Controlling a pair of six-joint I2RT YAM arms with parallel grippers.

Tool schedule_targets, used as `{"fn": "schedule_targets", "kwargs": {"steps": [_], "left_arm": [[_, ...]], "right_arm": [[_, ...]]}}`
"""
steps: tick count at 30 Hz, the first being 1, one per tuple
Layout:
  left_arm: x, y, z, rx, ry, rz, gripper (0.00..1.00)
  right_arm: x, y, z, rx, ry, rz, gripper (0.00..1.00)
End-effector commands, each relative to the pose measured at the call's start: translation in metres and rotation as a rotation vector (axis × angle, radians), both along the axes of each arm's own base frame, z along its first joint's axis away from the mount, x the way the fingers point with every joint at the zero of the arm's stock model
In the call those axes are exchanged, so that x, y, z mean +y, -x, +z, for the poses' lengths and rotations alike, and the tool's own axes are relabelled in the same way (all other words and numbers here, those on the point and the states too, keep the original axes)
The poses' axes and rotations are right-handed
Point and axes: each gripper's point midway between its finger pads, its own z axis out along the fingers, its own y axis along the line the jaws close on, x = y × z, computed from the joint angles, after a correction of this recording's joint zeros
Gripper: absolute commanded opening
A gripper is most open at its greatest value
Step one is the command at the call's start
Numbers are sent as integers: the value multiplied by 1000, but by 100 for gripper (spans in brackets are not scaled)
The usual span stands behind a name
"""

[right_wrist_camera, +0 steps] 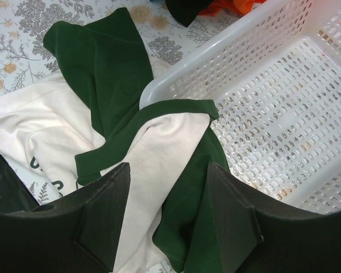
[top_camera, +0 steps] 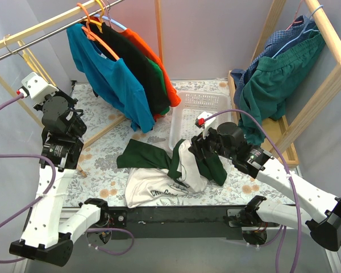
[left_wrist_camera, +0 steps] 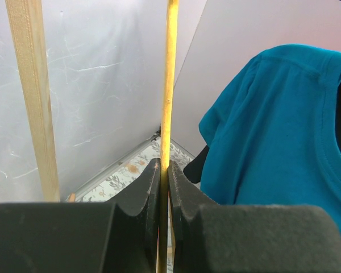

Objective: Remove the t-shirt from the hanger
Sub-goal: Place the hanger at the clothesline.

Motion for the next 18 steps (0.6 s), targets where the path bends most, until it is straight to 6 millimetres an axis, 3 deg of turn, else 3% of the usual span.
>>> {"fn": "schedule_targets", "kwargs": {"steps": [1,12,18], "left_arm": [[-2,3,-20,77,4,-15,0],[-32,-29,-24,152,-29,-190,0],[-33,-35,-21,158,-36,-192,0]], "right_arm": [[5,0,25,-26,-63,9,65],[5,2,31,-30,-80,9,65],[5,2,29,-26,-77,9,65]]}}
